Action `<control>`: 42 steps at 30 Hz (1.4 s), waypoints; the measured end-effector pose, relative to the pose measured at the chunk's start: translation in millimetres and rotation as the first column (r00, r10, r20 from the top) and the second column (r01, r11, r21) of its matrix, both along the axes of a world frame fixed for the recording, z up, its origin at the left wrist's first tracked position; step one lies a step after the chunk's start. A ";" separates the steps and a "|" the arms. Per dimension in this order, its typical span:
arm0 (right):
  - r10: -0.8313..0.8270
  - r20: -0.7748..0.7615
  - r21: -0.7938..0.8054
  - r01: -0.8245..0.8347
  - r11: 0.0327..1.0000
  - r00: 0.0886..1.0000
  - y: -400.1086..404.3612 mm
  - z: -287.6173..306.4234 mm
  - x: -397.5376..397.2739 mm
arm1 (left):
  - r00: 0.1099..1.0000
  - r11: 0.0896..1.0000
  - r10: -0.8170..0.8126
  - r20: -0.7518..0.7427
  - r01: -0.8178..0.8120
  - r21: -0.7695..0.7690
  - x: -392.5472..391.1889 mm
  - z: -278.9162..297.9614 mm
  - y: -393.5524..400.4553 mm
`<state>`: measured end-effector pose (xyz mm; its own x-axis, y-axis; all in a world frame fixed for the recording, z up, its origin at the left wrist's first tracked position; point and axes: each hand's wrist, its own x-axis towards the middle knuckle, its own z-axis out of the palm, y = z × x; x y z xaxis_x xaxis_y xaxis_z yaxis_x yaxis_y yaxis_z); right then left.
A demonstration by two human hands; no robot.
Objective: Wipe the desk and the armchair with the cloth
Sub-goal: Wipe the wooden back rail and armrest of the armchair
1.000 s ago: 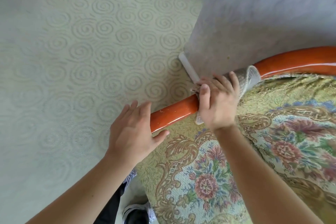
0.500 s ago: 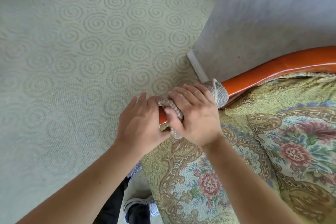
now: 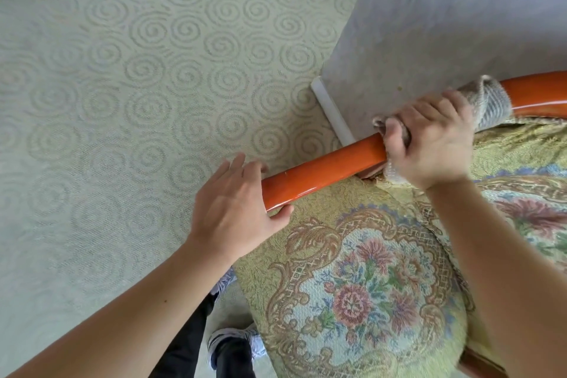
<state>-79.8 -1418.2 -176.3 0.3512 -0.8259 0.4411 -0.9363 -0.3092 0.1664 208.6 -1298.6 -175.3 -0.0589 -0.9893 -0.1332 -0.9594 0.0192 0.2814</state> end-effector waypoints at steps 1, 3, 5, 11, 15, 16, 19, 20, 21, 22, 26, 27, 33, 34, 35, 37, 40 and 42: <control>-0.057 0.085 -0.002 0.057 0.998 0.995 6.7 -2.8 15.1 | 1.000 1.000 -0.001 0.000 0.001 -0.001 -0.7 0.0 0.2; -0.098 0.236 0.051 0.088 0.995 0.967 22.0 -4.0 51.3 | 1.000 1.000 -0.003 -0.007 0.003 -0.014 -0.6 -0.3 -0.3; -0.092 0.356 0.139 0.045 0.989 0.930 44.1 -5.0 85.9 | 1.000 1.000 -0.012 -0.020 0.011 -0.027 0.8 -1.9 1.4; -0.060 0.502 0.213 -0.057 0.975 0.863 96.9 -7.8 176.6 | 0.997 0.965 -0.080 0.014 0.081 -0.249 -5.3 -16.4 6.3; 0.103 0.452 0.166 -0.197 0.966 0.886 89.4 -6.8 165.7 | 0.993 0.969 -0.093 -0.069 0.075 -0.235 0.1 -21.8 6.3; 0.153 0.441 0.165 -0.248 0.955 0.884 83.5 -5.6 156.3 | 0.992 0.984 -0.078 -0.095 0.061 -0.170 1.8 -19.1 7.0; 0.184 0.416 0.196 -0.286 0.938 0.891 58.5 -1.4 117.5 | 0.986 0.999 0.002 -0.170 -0.007 -0.032 6.0 -13.2 6.7; 0.175 0.376 0.187 -0.259 0.948 0.910 47.7 -0.3 98.7 | 0.988 1.000 0.008 -0.155 -0.011 -0.018 6.4 -12.2 6.6; 0.164 0.314 0.173 -0.226 0.959 0.935 35.9 1.5 77.4 | 0.990 1.000 0.006 -0.139 -0.008 -0.011 6.7 -11.4 6.6; 0.154 0.233 0.157 -0.194 0.968 0.960 23.7 4.8 55.3 | 0.991 1.000 0.000 -0.132 0.001 0.007 7.3 -10.1 6.3; 0.058 -0.055 0.089 -0.053 0.995 0.997 -12.3 20.3 -8.7 | 0.978 0.994 0.029 -0.205 -0.005 0.113 17.4 -8.2 10.8; 0.017 -0.072 0.069 -0.012 0.998 0.997 -14.6 21.0 -12.7 | 0.973 0.990 0.058 -0.224 -0.027 0.139 23.4 -7.8 13.0; -0.101 0.198 0.087 0.086 0.993 0.975 18.6 3.5 49.5 | 0.959 0.973 0.139 -0.248 -0.085 0.216 58.4 -4.4 33.0; -0.076 0.258 0.122 0.045 0.991 0.963 30.4 -0.3 68.3 | 0.959 0.972 0.137 -0.247 -0.082 0.219 61.4 -4.2 35.4; -0.051 0.323 0.144 0.004 0.990 0.945 42.3 -2.8 87.8 | 0.960 0.973 0.130 -0.249 -0.076 0.217 63.8 -3.7 37.0; -0.020 0.428 0.161 -0.054 0.986 0.904 65.3 -5.0 124.7 | 0.962 0.980 0.091 -0.257 -0.041 0.193 67.9 -1.4 39.4; -0.008 0.464 0.165 -0.078 0.983 0.886 95.5 -7.7 170.2 | 0.959 0.996 0.003 -0.284 0.023 0.088 76.4 2.7 43.0; 0.023 0.421 0.177 -0.107 0.978 0.907 113.7 -12.3 199.6 | 0.946 0.999 0.008 -0.325 0.002 0.032 83.6 3.5 47.3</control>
<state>119.8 -1304.5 -188.7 0.2268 -0.8909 0.3936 -0.8840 -0.3579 -0.3008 292.1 -1251.3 -171.7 -0.1013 -0.9852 -0.1379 -0.8157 0.0029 0.5784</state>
